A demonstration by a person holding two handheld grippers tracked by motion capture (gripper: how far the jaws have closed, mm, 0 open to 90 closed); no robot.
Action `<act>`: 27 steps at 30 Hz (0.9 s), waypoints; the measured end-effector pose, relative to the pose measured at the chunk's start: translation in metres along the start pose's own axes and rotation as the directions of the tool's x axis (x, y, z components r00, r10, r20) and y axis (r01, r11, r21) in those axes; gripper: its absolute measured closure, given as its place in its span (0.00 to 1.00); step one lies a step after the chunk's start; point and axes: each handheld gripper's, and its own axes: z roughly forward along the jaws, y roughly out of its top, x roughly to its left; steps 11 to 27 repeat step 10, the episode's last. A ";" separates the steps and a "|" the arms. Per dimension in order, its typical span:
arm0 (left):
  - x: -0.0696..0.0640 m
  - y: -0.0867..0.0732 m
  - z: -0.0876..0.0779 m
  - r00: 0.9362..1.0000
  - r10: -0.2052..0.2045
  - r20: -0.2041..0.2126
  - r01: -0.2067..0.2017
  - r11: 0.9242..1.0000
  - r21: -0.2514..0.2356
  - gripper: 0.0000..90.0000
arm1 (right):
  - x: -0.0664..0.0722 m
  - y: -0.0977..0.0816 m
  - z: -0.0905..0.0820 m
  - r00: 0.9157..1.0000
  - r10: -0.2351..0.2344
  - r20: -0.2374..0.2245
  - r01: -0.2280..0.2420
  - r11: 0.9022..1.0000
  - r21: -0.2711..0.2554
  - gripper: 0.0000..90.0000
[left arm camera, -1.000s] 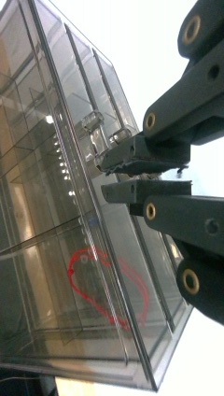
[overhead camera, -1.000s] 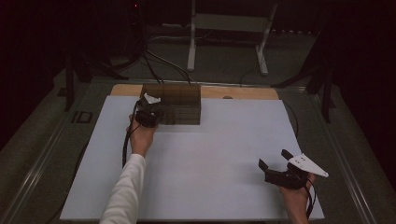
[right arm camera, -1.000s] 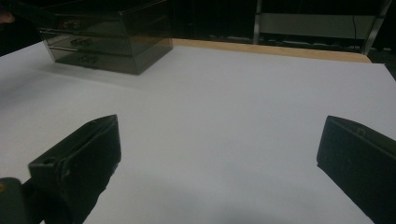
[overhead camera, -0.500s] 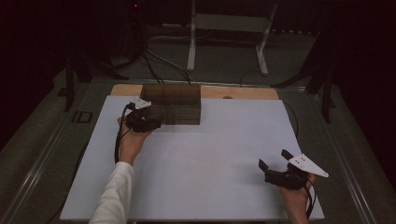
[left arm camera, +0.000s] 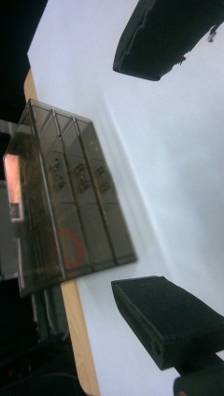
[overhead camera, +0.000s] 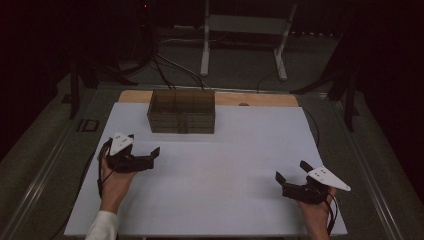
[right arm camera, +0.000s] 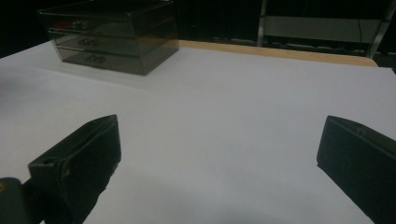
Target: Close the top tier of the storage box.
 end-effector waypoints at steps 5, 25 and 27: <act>-0.001 -0.020 -0.019 1.000 0.002 -0.014 -0.003 0.999 -0.044 0.02 | 0.003 0.000 0.000 1.000 -0.004 -0.007 0.004 1.000 0.001 0.00; 0.002 -0.035 -0.027 0.999 -0.028 -0.027 0.027 0.998 -0.056 0.02 | 0.004 -0.001 -0.001 1.000 -0.006 -0.007 0.006 1.000 0.004 0.00; 0.002 -0.035 -0.027 0.999 -0.028 -0.027 0.027 0.998 -0.056 0.02 | 0.004 -0.001 -0.001 1.000 -0.006 -0.007 0.006 1.000 0.004 0.00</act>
